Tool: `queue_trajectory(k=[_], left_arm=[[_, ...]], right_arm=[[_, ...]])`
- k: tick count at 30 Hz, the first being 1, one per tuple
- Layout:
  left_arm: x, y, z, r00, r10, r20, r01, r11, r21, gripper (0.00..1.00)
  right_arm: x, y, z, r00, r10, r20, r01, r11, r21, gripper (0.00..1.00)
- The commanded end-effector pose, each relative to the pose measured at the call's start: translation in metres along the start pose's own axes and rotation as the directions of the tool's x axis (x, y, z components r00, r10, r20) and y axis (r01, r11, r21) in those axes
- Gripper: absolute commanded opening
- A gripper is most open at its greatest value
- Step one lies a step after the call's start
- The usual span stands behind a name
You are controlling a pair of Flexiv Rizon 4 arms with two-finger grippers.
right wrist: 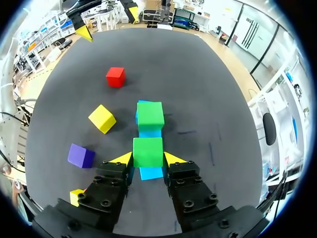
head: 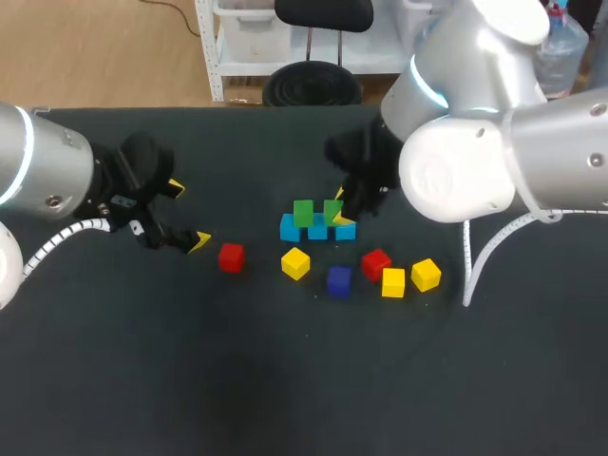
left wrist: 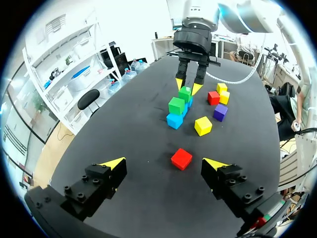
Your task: Place the blue cubes, place green cubes on the blue cubes, place the yellow cubes on the green cubes, then place the red cubes on the yellow cubes, and place purple cube on the red cubes.
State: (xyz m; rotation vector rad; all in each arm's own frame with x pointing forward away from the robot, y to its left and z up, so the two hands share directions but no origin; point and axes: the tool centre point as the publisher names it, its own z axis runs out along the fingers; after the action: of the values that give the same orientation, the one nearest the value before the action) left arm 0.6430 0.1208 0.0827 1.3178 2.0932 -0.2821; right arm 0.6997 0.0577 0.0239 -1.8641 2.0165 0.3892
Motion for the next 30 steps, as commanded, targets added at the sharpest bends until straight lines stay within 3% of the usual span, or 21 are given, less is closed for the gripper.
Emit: queue_trajectory(k=[1,30], left_arm=[[0.0011,0.0003,0.0001,1.000,0.001,0.004,-0.001,1.000,0.001,1.00],[0.0011,0.0003,0.0001,1.000,0.001,0.004,-0.001,1.000,0.001,1.00]], right_arm=[[-0.0009,-0.0014,0.0019,1.000,-0.001,0.001,0.001,1.000,-0.007,0.00],[-0.0012,-0.0030,0.0032,1.000,0.002,-0.001,-0.002,1.000,-0.009,0.00]])
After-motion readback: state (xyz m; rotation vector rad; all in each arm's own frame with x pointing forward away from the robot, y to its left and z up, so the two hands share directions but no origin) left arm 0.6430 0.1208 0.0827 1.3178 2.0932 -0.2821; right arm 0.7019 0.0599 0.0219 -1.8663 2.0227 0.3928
